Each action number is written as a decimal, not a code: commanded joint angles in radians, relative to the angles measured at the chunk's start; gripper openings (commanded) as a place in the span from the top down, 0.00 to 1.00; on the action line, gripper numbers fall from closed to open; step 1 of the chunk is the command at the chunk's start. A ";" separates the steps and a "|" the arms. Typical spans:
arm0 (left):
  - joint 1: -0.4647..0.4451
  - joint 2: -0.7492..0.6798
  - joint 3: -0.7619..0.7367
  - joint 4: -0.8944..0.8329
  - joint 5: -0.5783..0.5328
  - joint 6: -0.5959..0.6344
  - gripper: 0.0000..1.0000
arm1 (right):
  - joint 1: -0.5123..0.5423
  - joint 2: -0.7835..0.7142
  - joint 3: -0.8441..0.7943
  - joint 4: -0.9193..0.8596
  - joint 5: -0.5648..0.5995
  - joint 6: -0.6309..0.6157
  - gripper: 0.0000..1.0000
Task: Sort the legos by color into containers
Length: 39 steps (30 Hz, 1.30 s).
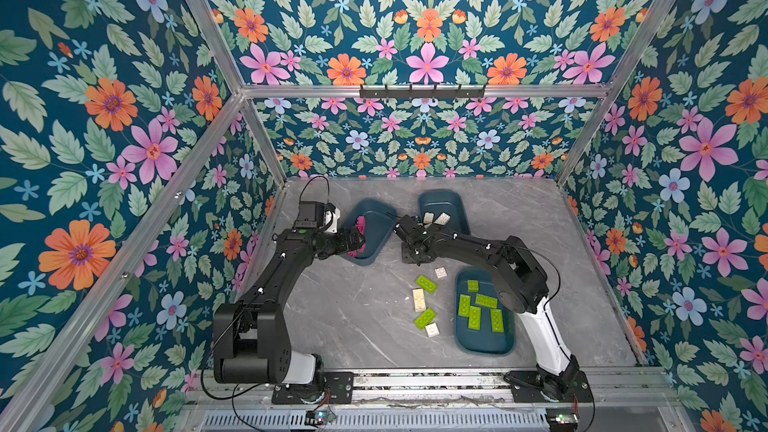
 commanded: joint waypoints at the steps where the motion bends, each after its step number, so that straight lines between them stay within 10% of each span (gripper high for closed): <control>1: 0.005 0.005 0.001 0.002 -0.023 0.001 0.00 | 0.007 0.012 0.008 -0.036 0.032 -0.014 0.67; 20: 0.022 -0.023 0.043 -0.027 -0.065 -0.016 0.00 | 0.011 -0.154 0.045 0.165 -0.102 -0.148 0.74; 39: 0.038 -0.066 0.031 -0.043 -0.084 -0.047 0.00 | 0.003 0.342 0.708 0.175 -0.281 -0.197 0.62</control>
